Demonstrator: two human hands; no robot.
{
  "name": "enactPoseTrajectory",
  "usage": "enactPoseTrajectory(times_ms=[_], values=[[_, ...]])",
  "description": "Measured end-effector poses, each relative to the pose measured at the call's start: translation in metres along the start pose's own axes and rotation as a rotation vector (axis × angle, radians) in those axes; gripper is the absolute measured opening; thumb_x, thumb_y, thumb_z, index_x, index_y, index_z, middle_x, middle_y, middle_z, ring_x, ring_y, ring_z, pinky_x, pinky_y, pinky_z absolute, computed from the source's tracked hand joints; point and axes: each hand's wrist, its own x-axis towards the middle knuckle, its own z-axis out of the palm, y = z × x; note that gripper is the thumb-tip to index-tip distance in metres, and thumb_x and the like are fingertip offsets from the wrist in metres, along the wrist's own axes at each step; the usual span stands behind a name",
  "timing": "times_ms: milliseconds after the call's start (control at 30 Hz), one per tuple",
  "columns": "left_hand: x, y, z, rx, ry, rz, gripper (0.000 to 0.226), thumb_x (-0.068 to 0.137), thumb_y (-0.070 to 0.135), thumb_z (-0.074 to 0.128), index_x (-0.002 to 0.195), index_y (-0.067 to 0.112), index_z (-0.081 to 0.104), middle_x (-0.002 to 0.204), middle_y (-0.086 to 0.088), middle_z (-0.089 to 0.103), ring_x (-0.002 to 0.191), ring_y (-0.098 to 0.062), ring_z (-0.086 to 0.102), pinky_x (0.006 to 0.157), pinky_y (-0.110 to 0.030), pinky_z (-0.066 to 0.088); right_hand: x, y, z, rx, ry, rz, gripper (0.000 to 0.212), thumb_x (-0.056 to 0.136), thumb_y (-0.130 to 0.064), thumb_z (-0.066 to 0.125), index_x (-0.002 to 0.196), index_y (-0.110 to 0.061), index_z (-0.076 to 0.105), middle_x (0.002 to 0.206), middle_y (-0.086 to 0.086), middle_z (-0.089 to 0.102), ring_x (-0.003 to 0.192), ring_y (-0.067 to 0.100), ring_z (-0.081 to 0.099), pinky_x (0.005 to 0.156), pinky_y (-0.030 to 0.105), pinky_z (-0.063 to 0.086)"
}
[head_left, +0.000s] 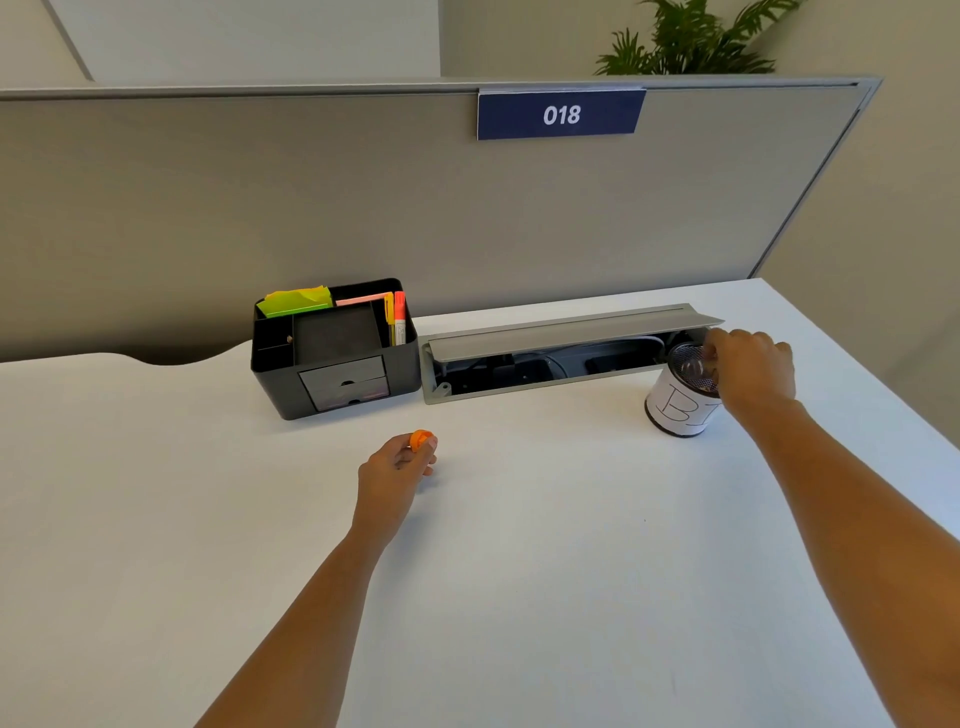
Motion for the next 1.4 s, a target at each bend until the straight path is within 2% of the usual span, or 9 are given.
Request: enactPoseTrajectory(times_ms=[167, 400, 533, 667, 900, 1033, 1200, 1300, 1400], values=[[0.001, 0.003, -0.001, 0.007, -0.001, 0.01, 0.043, 0.092, 0.032, 0.051, 0.124, 0.004, 0.056, 0.11, -0.016, 0.068, 0.088, -0.021, 0.062, 0.09, -0.033, 0.05, 0.005, 0.002, -0.002, 0.313, -0.033, 0.061, 0.025, 0.08, -0.001, 0.064, 0.105, -0.004, 0.067, 0.11, 0.024, 0.056, 0.105, 0.042, 0.049, 0.08, 0.043, 0.044], [-0.001, 0.003, 0.0, 0.017, -0.008, 0.017, 0.043, 0.092, 0.032, 0.051, 0.124, 0.003, 0.056, 0.109, -0.015, 0.068, 0.087, -0.021, 0.062, 0.087, -0.031, 0.049, 0.007, 0.002, -0.006, 0.678, -0.013, 0.333, 0.041, 0.072, -0.005, 0.073, 0.109, -0.004, 0.055, 0.11, 0.022, 0.06, 0.105, 0.038, 0.054, 0.082, 0.045, 0.047], [-0.001, 0.001, 0.0, 0.031, -0.015, 0.019, 0.042, 0.093, 0.032, 0.05, 0.123, 0.004, 0.056, 0.108, -0.015, 0.068, 0.085, -0.021, 0.061, 0.085, -0.03, 0.049, 0.004, 0.002, -0.004, 0.676, 0.1, 0.304, 0.034, 0.077, -0.005, 0.07, 0.11, -0.006, 0.062, 0.112, 0.024, 0.058, 0.105, 0.038, 0.054, 0.085, 0.041, 0.045], [0.0, 0.001, 0.002, 0.024, -0.025, 0.022, 0.041, 0.092, 0.032, 0.051, 0.123, 0.004, 0.057, 0.102, -0.011, 0.068, 0.084, -0.021, 0.062, 0.084, -0.03, 0.05, -0.001, 0.0, 0.002, 0.818, 0.254, 0.362, 0.036, 0.081, -0.003, 0.059, 0.116, -0.009, 0.052, 0.103, 0.017, 0.067, 0.098, 0.033, 0.06, 0.085, 0.039, 0.047], [0.0, -0.001, 0.006, 0.022, -0.04, 0.014, 0.042, 0.093, 0.031, 0.051, 0.124, 0.004, 0.056, 0.109, -0.016, 0.068, 0.087, -0.021, 0.061, 0.081, -0.028, 0.048, -0.012, -0.002, 0.011, 0.791, 0.309, 0.257, 0.02, 0.081, -0.003, 0.055, 0.098, -0.009, 0.062, 0.096, 0.015, 0.069, 0.089, 0.031, 0.064, 0.08, 0.038, 0.051], [0.002, -0.001, 0.007, 0.017, -0.046, 0.012, 0.041, 0.093, 0.03, 0.051, 0.124, 0.003, 0.055, 0.11, -0.017, 0.068, 0.088, -0.022, 0.062, 0.084, -0.031, 0.05, -0.01, -0.003, 0.013, 0.811, 0.305, 0.29, 0.021, 0.079, -0.005, 0.061, 0.1, -0.01, 0.061, 0.097, 0.014, 0.07, 0.088, 0.031, 0.064, 0.079, 0.037, 0.051], [0.002, -0.003, 0.007, 0.002, -0.054, -0.004, 0.042, 0.092, 0.03, 0.051, 0.124, 0.003, 0.056, 0.107, -0.015, 0.068, 0.087, -0.022, 0.062, 0.08, -0.028, 0.05, -0.011, -0.001, 0.015, 0.831, 0.327, 0.297, 0.02, 0.079, -0.009, 0.061, 0.099, -0.012, 0.063, 0.095, 0.013, 0.072, 0.087, 0.031, 0.066, 0.08, 0.04, 0.054], [0.001, -0.005, 0.006, 0.006, -0.055, -0.006, 0.042, 0.092, 0.031, 0.052, 0.124, 0.004, 0.056, 0.112, -0.016, 0.067, 0.09, -0.023, 0.062, 0.076, -0.024, 0.052, -0.014, -0.002, 0.016, 0.856, 0.347, 0.314, 0.019, 0.078, -0.008, 0.062, 0.096, -0.012, 0.064, 0.093, 0.012, 0.072, 0.085, 0.029, 0.066, 0.077, 0.035, 0.052], [0.0, -0.006, 0.006, 0.056, -0.04, -0.007, 0.045, 0.09, 0.035, 0.055, 0.126, 0.008, 0.057, 0.121, -0.012, 0.063, 0.105, -0.026, 0.059, 0.092, -0.037, 0.053, -0.016, -0.002, 0.018, 0.879, 0.359, 0.306, 0.019, 0.078, -0.007, 0.062, 0.096, -0.012, 0.064, 0.092, 0.012, 0.072, 0.084, 0.028, 0.066, 0.077, 0.033, 0.052]])
